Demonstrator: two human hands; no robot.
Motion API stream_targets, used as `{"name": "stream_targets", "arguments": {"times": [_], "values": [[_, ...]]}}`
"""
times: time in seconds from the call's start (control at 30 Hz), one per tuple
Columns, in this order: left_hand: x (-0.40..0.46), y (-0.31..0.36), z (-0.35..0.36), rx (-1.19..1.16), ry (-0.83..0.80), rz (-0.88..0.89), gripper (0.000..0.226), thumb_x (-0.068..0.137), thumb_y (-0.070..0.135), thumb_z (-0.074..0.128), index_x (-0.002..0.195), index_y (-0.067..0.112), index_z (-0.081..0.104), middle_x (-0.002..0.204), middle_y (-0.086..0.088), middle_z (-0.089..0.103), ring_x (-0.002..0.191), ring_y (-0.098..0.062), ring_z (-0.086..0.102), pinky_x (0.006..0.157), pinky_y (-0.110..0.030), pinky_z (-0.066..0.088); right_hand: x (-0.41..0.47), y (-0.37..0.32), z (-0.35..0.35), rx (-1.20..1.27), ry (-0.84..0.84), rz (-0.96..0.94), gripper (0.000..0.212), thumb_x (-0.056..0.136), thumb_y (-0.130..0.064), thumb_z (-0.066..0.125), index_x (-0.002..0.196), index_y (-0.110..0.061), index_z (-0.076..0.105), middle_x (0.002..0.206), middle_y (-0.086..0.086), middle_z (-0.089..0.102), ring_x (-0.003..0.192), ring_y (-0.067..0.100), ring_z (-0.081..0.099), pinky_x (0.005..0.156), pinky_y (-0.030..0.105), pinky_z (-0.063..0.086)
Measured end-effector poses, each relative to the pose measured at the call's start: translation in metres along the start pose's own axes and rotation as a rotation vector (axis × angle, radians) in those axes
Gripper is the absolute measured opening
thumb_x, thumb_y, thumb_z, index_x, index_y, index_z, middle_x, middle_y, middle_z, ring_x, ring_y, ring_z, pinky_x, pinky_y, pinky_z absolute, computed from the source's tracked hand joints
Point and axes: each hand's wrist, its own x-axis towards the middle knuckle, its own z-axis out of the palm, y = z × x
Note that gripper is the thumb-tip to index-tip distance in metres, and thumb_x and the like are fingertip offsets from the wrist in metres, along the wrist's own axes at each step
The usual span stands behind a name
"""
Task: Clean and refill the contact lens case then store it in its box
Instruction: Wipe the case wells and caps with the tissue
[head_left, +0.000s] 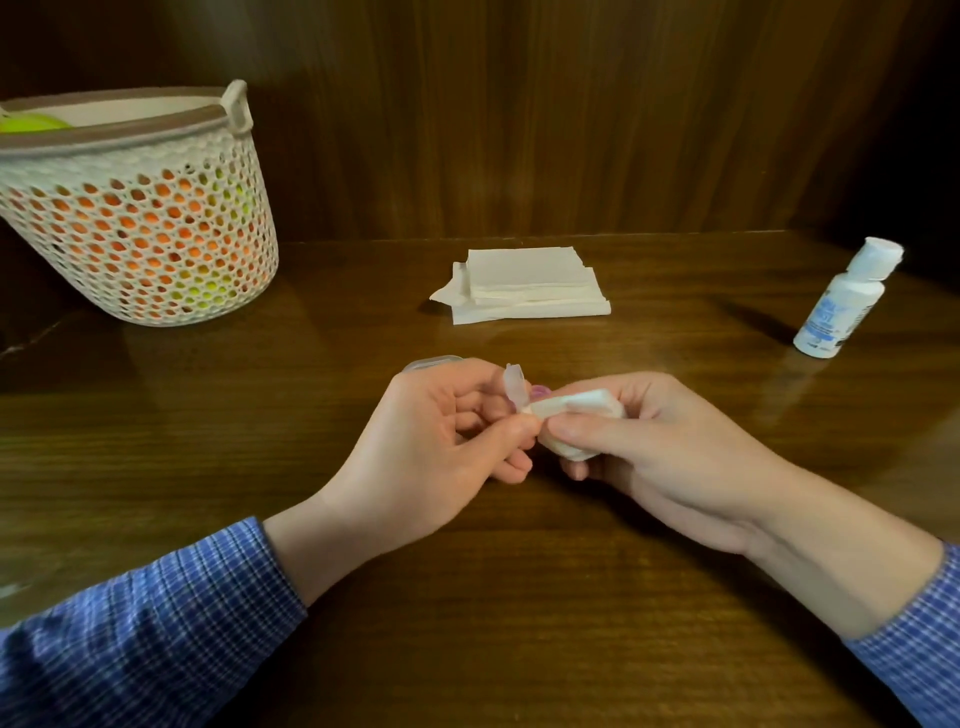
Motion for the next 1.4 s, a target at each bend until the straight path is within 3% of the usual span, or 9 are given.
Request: {"name": "stream_targets", "arguments": {"times": [0.17, 0.3, 0.37, 0.47, 0.57, 0.8, 1.07, 1.2, 1.4], "values": [[-0.001, 0.004, 0.002, -0.064, -0.056, 0.008, 0.022, 0.089, 0.018, 0.073, 0.110, 0.013, 0.075, 0.084, -0.006, 0.077, 0.073, -0.021, 0.078, 0.064, -0.034, 0.066, 0.002, -0.008, -0.010, 0.438, -0.131, 0.297, 0.019, 0.085, -0.005, 0.073, 0.104, -0.004, 0.079, 0.099, 0.014, 0.072, 0.082, 0.017, 0.066, 0.063, 0.023, 0.056], [0.007, 0.004, -0.012, -0.441, -0.224, -0.201, 0.022, 0.089, 0.026, 0.072, 0.103, 0.011, 0.078, 0.084, -0.008, 0.074, 0.070, -0.018, 0.072, 0.061, -0.022, 0.059, -0.002, -0.015, -0.017, 0.683, -0.156, 0.341, 0.027, 0.079, -0.003, 0.075, 0.106, -0.001, 0.079, 0.101, 0.013, 0.073, 0.081, 0.017, 0.069, 0.061, 0.025, 0.058], [0.008, 0.003, -0.017, -0.681, -0.333, -0.280, 0.020, 0.089, 0.026, 0.068, 0.098, 0.012, 0.079, 0.083, -0.006, 0.069, 0.067, -0.011, 0.066, 0.059, -0.018, 0.056, -0.003, -0.018, -0.015, 0.412, 0.000, 0.161, 0.019, 0.082, -0.016, 0.079, 0.101, -0.014, 0.083, 0.096, 0.004, 0.077, 0.081, 0.014, 0.070, 0.064, 0.024, 0.058], [0.011, 0.001, -0.017, -0.846, -0.427, -0.340, 0.021, 0.092, 0.025, 0.065, 0.101, 0.013, 0.078, 0.085, -0.003, 0.066, 0.068, -0.008, 0.064, 0.060, -0.016, 0.056, -0.009, -0.014, -0.011, -0.469, 0.331, -0.364, 0.017, 0.091, -0.029, 0.067, 0.097, -0.035, 0.082, 0.098, -0.013, 0.074, 0.098, 0.012, 0.068, 0.076, 0.021, 0.056], [0.012, -0.001, -0.017, -0.864, -0.444, -0.358, 0.018, 0.092, 0.024, 0.065, 0.099, 0.013, 0.077, 0.086, -0.004, 0.066, 0.069, -0.008, 0.063, 0.061, -0.015, 0.056, -0.010, -0.004, -0.003, -0.746, 0.346, -0.666, 0.023, 0.093, -0.018, 0.065, 0.110, -0.030, 0.075, 0.098, -0.014, 0.069, 0.099, 0.012, 0.064, 0.074, 0.013, 0.051], [0.006, 0.002, -0.006, -0.403, -0.134, -0.135, 0.032, 0.087, 0.025, 0.074, 0.114, 0.008, 0.072, 0.095, -0.014, 0.078, 0.079, -0.025, 0.078, 0.066, -0.027, 0.062, -0.003, 0.001, 0.013, -0.353, 0.354, -0.220, 0.018, 0.091, -0.027, 0.070, 0.088, -0.041, 0.080, 0.090, -0.021, 0.077, 0.093, 0.000, 0.069, 0.072, 0.013, 0.055], [-0.002, 0.000, 0.004, -0.019, 0.102, 0.065, 0.022, 0.092, 0.007, 0.073, 0.114, 0.010, 0.072, 0.087, 0.000, 0.080, 0.075, -0.015, 0.079, 0.063, -0.030, 0.065, 0.002, -0.001, 0.015, 0.291, 0.231, 0.129, 0.008, 0.082, -0.012, 0.078, 0.087, -0.013, 0.084, 0.086, 0.009, 0.079, 0.070, 0.011, 0.071, 0.064, 0.022, 0.060], [0.000, -0.002, 0.003, 0.036, 0.154, 0.034, 0.023, 0.091, 0.007, 0.074, 0.113, 0.015, 0.073, 0.093, 0.002, 0.080, 0.078, -0.013, 0.079, 0.063, -0.034, 0.066, 0.002, -0.003, 0.011, 0.519, 0.132, 0.270, 0.034, 0.066, -0.009, 0.080, 0.099, -0.002, 0.081, 0.100, 0.021, 0.078, 0.082, 0.021, 0.075, 0.055, 0.022, 0.059], [0.009, 0.000, -0.010, -0.317, -0.139, -0.153, 0.029, 0.088, 0.022, 0.073, 0.113, 0.008, 0.075, 0.105, -0.010, 0.079, 0.098, -0.027, 0.078, 0.079, -0.033, 0.064, -0.004, -0.013, 0.000, 0.027, 0.412, -0.077, 0.014, 0.078, -0.019, 0.080, 0.088, -0.027, 0.084, 0.095, -0.009, 0.078, 0.080, 0.007, 0.071, 0.060, 0.019, 0.056]]}}
